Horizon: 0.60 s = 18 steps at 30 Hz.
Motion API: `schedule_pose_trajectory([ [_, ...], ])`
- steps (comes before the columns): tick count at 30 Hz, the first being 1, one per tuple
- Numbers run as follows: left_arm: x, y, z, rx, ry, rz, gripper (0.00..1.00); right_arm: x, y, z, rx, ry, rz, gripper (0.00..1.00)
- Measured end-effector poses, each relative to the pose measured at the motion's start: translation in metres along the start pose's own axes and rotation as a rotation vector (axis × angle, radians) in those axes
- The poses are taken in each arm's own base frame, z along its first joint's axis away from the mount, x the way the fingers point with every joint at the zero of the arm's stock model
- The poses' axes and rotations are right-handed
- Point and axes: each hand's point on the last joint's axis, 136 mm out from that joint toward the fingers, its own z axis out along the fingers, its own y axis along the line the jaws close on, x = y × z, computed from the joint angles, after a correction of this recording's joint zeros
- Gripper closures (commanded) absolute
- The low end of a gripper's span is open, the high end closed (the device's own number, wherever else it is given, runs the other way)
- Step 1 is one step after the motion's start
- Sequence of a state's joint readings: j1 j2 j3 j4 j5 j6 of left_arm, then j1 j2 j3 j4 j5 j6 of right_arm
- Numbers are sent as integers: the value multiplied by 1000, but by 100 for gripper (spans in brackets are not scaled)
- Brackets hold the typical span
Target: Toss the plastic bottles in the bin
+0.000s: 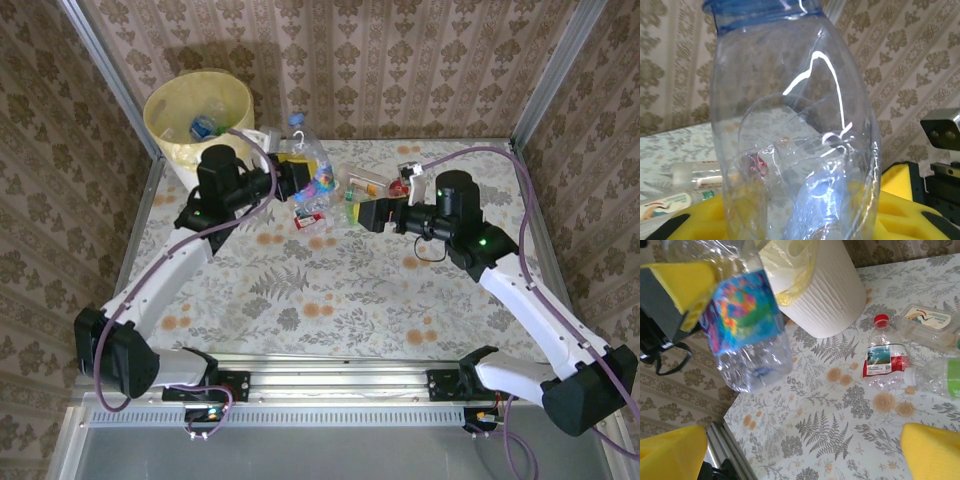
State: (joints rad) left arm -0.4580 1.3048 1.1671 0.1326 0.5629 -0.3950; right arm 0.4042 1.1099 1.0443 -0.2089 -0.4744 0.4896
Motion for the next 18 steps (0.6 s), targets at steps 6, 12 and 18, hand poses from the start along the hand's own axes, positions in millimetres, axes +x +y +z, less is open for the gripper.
schedule_pose_trajectory([
  [6,-28,10,-37,-98,-70,60,87,3,-4,-3,23,-5,-12,0],
  [12,-51,12,-72,-185,-128,127,87,8,-8,-4,40,10,-6,0],
  [18,-71,18,-104,-285,-186,187,90,11,-11,-8,63,12,0,0],
])
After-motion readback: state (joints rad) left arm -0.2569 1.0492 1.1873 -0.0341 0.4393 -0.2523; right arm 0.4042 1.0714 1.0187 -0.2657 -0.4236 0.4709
